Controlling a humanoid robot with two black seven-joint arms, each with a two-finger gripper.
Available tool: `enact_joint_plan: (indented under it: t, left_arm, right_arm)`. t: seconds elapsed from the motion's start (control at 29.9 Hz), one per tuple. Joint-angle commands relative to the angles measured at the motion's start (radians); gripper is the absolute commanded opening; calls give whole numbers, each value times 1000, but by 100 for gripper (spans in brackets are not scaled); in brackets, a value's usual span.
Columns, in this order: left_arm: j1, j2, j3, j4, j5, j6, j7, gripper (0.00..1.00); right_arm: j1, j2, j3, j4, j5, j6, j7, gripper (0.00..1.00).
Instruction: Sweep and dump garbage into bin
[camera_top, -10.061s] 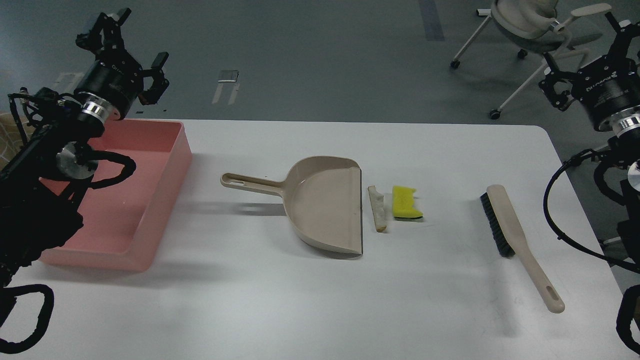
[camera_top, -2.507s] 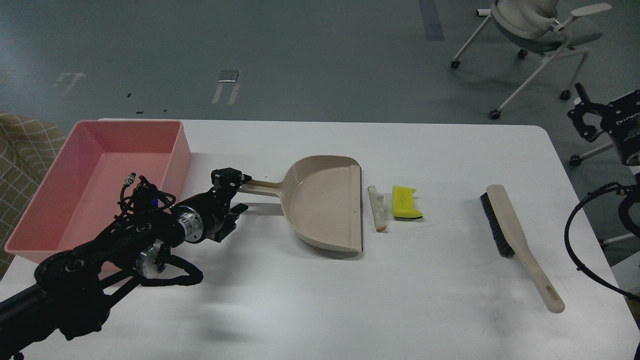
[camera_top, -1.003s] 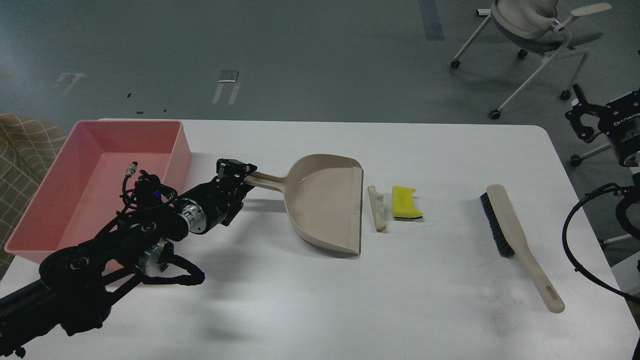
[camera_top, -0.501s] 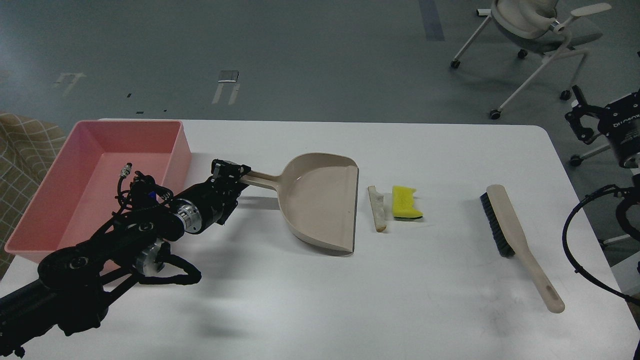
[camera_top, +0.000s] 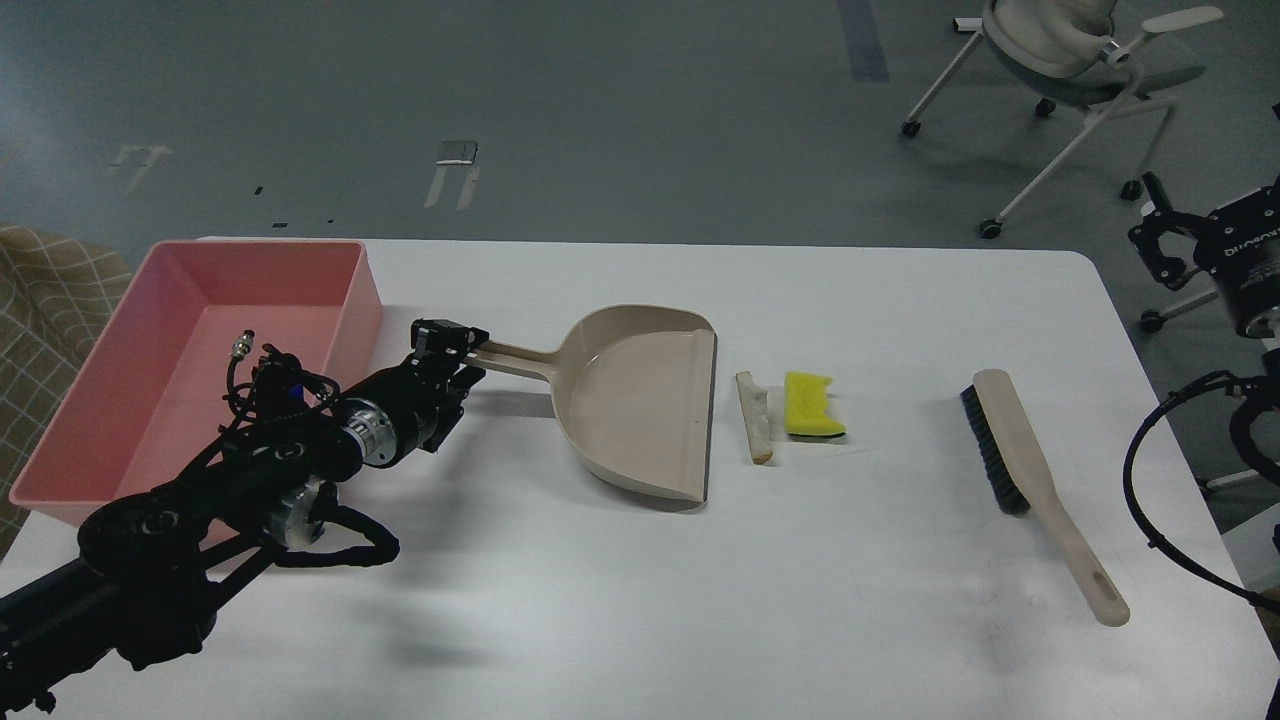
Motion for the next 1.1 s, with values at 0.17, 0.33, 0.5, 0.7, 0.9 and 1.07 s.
enact_joint_plan:
  t: [0.17, 0.33, 0.5, 0.7, 0.9, 1.07]
  left_arm:
    - [-3, -1, 0, 4, -1, 1, -2, 46]
    - [-8, -1, 1, 3, 2, 1, -2, 45]
    - [-14, -1, 6, 4, 2, 1, -5, 39]
    - [-15, -1, 9, 3, 2, 1, -26, 38]
    - [-15, -1, 13, 3, 4, 1, -54, 29]
    - [-17, -1, 16, 3, 5, 0, -72, 23]
  right_arm:
    - [-6, -1, 0, 2, 0, 0, 0, 100]
    - [-7, -1, 0, 5, 0, 0, 0, 100]
    - [-7, -1, 0, 6, 0, 0, 0, 100]
    - [-7, -1, 0, 6, 0, 0, 0, 100]
    - [-7, -4, 0, 6, 0, 0, 0, 100]
    - [-7, -4, 0, 8, 0, 0, 0, 100]
